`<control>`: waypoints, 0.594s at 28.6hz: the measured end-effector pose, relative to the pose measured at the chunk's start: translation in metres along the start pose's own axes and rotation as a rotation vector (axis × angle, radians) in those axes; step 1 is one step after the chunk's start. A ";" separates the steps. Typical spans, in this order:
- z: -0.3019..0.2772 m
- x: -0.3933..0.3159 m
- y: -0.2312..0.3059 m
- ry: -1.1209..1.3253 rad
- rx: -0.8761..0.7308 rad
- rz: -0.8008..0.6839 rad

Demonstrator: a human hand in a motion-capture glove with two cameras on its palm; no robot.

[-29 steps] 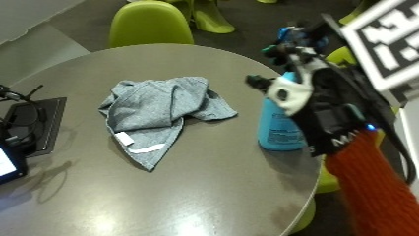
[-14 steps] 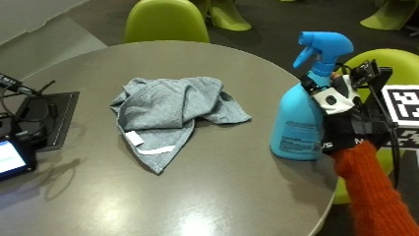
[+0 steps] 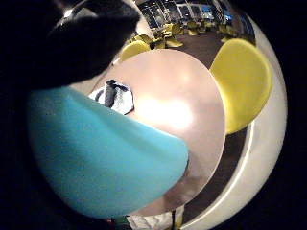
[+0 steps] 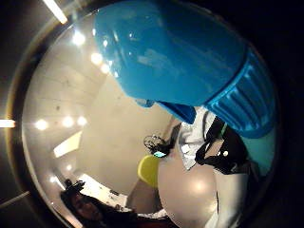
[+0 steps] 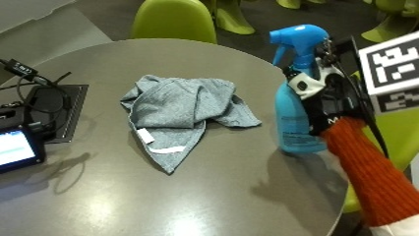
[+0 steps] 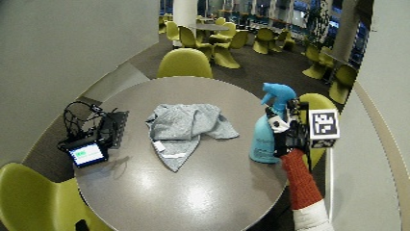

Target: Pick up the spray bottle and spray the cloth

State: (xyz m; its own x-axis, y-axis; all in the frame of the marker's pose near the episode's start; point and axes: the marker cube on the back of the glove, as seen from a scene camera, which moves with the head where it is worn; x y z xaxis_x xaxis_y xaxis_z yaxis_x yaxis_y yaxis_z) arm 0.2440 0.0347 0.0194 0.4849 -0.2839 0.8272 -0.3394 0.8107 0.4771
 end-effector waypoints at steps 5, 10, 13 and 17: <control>0.031 -0.058 -0.026 0.383 -0.131 -0.141; 0.059 -0.070 -0.045 0.657 -0.205 -0.198; 0.074 -0.066 -0.058 0.812 -0.259 -0.176; 0.089 -0.062 -0.064 1.094 -0.337 -0.184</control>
State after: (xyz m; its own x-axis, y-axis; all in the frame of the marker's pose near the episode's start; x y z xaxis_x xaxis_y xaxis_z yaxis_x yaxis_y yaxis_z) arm 0.1637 -0.0454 -0.0365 0.9985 0.0494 -0.0243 -0.0389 0.9451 0.3244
